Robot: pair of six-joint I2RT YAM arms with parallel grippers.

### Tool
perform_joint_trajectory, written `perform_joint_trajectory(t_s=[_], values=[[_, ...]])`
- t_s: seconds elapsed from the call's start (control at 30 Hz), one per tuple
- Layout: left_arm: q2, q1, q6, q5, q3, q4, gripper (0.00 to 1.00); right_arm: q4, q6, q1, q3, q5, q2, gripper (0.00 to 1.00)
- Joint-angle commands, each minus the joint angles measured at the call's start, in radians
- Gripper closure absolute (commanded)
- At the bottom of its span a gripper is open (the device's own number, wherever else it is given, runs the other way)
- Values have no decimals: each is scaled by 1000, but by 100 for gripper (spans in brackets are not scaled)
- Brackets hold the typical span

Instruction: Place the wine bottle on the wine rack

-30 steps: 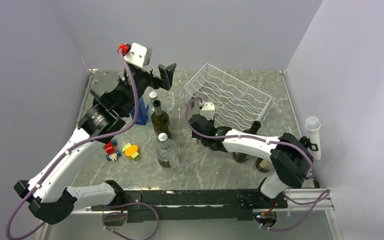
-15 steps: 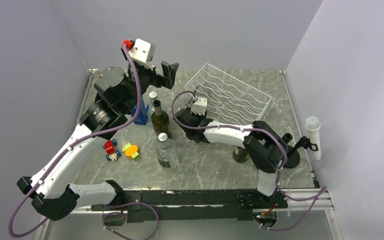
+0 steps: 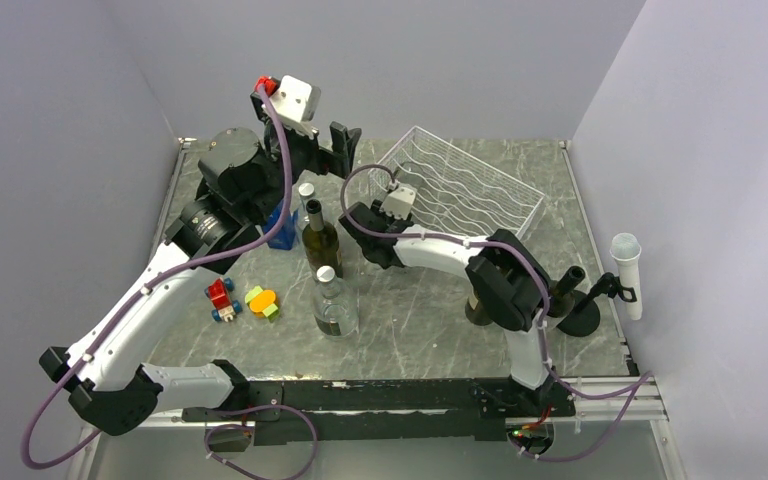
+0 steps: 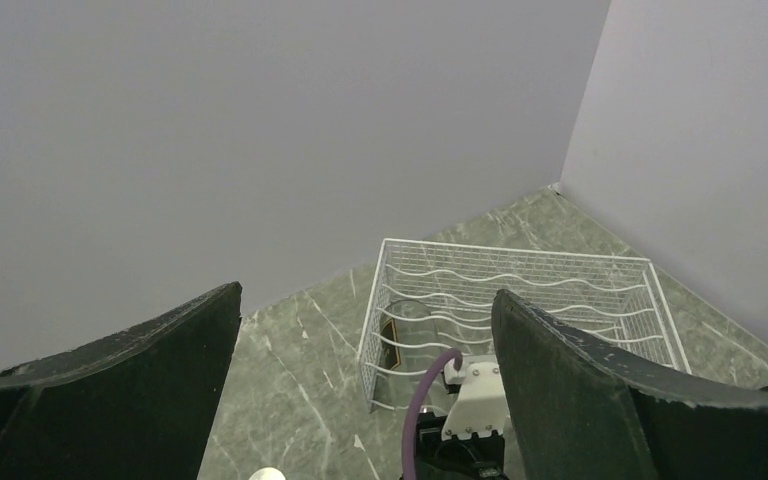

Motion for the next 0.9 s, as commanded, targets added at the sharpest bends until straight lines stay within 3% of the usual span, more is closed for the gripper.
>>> perform_joint_trajectory(t_s=[0.0,0.2,0.53,0.7,0.87], values=[[-6,1,-21,3,41,16,1,23,-23,-17,74,54,34,100],[-15,1,-21,-4,36,14,1,-39,-30,-35,177,14,122,100],[-27,1,-10,-16,35,9,1,-133,-52,-114,309,-189,218,100],[-25,1,-12,-13,40,5,1,-100,-116,-116,325,-213,227,88],[-27,1,-13,-10,42,6,1,-18,-174,-114,305,-266,213,70]])
